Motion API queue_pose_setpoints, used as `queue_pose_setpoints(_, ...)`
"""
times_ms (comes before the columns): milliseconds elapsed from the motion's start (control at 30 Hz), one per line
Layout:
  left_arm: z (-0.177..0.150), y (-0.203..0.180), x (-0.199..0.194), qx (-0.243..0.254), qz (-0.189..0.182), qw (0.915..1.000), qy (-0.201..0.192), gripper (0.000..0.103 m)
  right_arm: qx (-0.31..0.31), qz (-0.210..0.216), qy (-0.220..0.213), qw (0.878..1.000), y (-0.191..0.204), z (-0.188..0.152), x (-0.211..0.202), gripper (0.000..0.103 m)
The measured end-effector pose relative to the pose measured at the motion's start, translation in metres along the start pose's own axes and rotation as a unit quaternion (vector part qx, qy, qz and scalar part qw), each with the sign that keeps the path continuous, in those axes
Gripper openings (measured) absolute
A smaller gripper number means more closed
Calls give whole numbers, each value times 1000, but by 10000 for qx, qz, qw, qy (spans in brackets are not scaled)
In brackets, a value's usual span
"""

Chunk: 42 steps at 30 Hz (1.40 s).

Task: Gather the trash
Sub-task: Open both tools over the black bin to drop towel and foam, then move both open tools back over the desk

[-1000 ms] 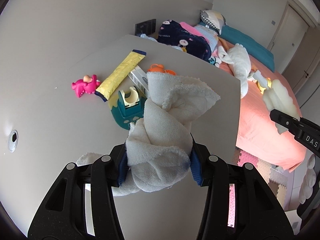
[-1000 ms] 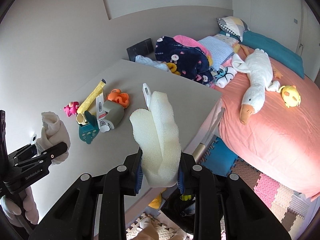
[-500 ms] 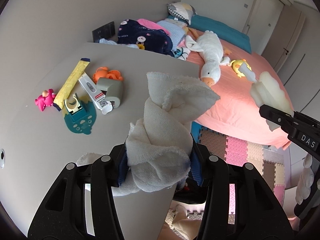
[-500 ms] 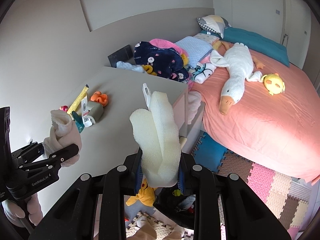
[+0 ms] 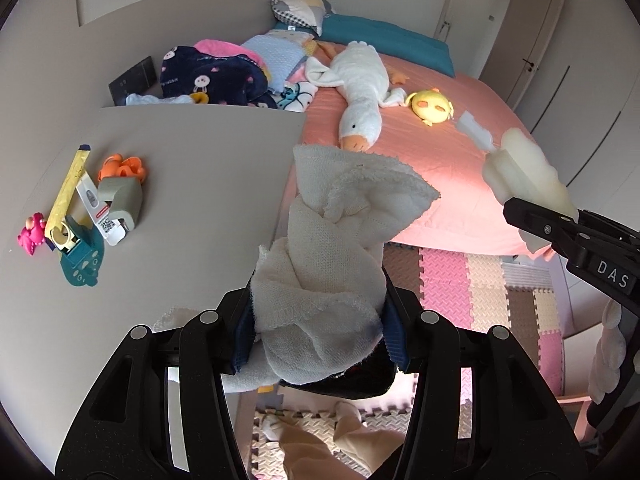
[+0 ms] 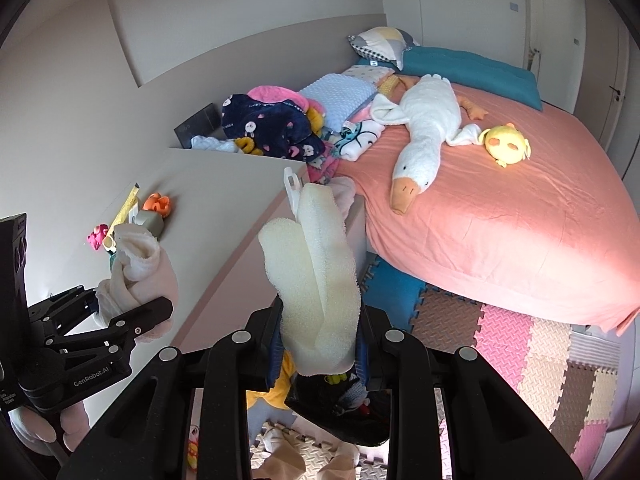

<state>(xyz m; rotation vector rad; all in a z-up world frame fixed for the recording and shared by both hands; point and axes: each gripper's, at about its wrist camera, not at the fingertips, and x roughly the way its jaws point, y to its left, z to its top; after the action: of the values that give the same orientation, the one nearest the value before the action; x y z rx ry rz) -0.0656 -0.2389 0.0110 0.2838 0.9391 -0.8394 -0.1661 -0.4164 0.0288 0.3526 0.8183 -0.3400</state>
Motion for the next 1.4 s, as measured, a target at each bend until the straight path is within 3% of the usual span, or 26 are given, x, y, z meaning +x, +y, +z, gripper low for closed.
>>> queue_pose_setpoints(33,0,-4,1,32,-52,10000,23,65,-3,14,42,10000,-3,0,0,48)
queue_pose_setpoints(67,1,-8,2,40,-44,10000,32,88,13,-54,29,10000,-7,-1,-1,57)
queue_pose_setpoints(100,1,-10,2,19,16,10000,5,97,38,-171,-58,9998,-10,-1,-4,74)
queue_pose_setpoints(133,2,-11,2,-4,52,10000,-35,97,63,-307,-184,9993,-13,-2,-8,81)
queue_pose_setpoints(433,3,-17,7,-163,24,9999,8,97,227,-404,-358,9983,-36,-1,-18,81)
queue_pose_setpoints(767,1,-10,2,-229,155,9996,-29,97,169,-260,-342,9989,-30,0,-15,81)
queue_pose_setpoints(1400,-16,68,-17,-851,696,9938,-158,97,-352,252,-246,9988,42,18,19,81)
